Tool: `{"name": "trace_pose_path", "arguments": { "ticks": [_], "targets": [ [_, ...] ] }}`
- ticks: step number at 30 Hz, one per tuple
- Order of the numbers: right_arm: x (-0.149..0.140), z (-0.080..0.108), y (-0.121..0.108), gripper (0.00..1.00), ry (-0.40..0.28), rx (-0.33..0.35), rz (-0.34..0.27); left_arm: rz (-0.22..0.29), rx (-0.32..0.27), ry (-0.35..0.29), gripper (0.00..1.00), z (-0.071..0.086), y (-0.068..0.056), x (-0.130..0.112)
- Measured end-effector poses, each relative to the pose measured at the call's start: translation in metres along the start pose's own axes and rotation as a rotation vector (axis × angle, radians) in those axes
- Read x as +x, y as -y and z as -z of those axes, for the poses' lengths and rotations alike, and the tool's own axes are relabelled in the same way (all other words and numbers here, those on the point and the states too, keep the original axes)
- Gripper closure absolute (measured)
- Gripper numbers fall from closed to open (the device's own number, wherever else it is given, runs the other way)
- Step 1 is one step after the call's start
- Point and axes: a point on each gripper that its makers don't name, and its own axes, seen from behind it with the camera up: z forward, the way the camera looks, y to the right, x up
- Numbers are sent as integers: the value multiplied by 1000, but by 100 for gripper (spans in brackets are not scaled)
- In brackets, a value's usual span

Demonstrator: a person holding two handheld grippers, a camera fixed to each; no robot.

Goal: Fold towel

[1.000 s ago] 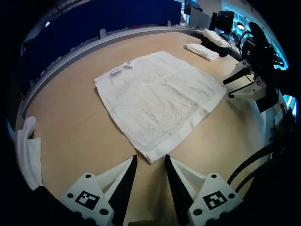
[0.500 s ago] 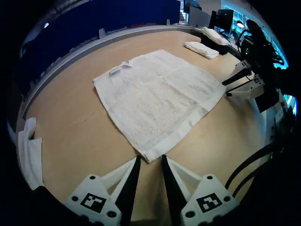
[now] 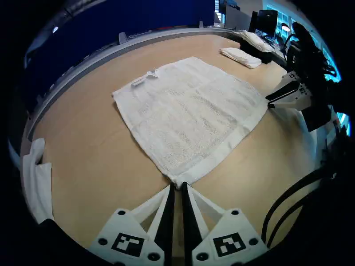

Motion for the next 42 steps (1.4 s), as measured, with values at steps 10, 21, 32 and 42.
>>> {"name": "trace_pose_path", "arguments": {
  "ticks": [10, 21, 32, 42],
  "targets": [
    [1, 0, 2, 87, 2, 14, -12, -14, -35, 4, 96, 2, -9, 0],
    [5, 3, 3, 87, -2, 20, -7, 1, -57, -7, 97, 9, -13, 5],
    [15, 10, 0, 88, -20, 21, -17, 35, -47, -28, 98, 20, -9, 12],
    [31, 25, 1, 88, -47, 27, -33, 76, -42, -45, 98, 33, -8, 16]
  ]
}}
